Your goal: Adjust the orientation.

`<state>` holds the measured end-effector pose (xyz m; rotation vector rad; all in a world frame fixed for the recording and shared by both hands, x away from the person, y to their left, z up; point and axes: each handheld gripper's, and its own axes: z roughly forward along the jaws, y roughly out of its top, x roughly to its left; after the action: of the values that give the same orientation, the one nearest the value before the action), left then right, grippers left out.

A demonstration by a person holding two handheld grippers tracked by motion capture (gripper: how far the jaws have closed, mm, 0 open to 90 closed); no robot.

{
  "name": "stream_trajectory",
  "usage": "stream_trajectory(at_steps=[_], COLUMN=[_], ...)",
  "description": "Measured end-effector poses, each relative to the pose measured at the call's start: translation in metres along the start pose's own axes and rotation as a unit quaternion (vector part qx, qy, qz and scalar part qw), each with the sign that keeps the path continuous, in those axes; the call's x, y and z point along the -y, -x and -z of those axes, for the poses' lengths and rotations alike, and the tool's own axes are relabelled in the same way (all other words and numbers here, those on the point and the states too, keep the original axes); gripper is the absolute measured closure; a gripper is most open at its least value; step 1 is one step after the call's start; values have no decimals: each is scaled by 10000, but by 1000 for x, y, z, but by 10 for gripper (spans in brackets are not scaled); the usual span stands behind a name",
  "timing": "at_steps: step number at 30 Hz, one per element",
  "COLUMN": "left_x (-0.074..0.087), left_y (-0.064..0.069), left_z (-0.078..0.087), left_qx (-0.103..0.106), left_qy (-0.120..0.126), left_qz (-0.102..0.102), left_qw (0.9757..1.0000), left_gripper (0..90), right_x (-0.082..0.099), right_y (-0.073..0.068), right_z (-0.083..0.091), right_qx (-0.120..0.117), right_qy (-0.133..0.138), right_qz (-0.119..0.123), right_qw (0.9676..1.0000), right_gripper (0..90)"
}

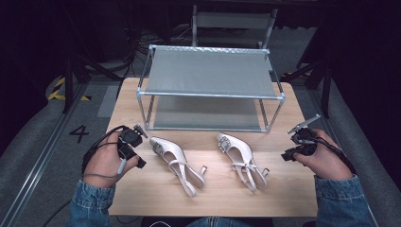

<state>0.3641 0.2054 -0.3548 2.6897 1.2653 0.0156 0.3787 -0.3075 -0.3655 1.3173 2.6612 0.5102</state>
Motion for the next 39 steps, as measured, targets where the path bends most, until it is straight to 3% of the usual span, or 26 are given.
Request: stream_trajectory(at_steps=[2,6,9,11,13,22,23,30,35,39], left_x=[-1,-4,-9,-13,-15,-25,-26,-30,-34,-37], left_y=[0,2,7,12,16,34,36,43,45,49], left_z=[0,-4,-5,-5,-7,-16,-20,-33,-46,-58], left_qx=[18,-86,-44,104,102,219,189,266,320,111], left_qy=[-23,-103,47,170,254,195,303,419,372,360], left_qz=[-71,37,33,-79,-179,-561,-651,-824,-880,-1047], left_qw=[10000,9999,10000,9998,9995,9980,9972,9954,9949,9938], left_gripper=[501,438,430,424,422,436,437,484,485,446], right_x=[1,2,1,1,1,0,0,-2,-2,-2], right_y=[0,1,1,0,1,-1,-1,-1,0,0], right_z=[0,-9,-15,-16,-18,-23,-24,-30,-30,-33], right_qx=[-13,46,-16,-34,-66,-189,-215,-303,-315,-344], right_qy=[-9,-127,-156,-157,-167,-243,-257,-298,-296,-342], right_qz=[-30,30,30,10,-2,-44,-26,-11,-26,-24], right_qw=[10000,9999,9999,9999,9998,9995,9994,9991,9991,9988], right_gripper=[709,700,693,684,679,676,673,664,661,637])
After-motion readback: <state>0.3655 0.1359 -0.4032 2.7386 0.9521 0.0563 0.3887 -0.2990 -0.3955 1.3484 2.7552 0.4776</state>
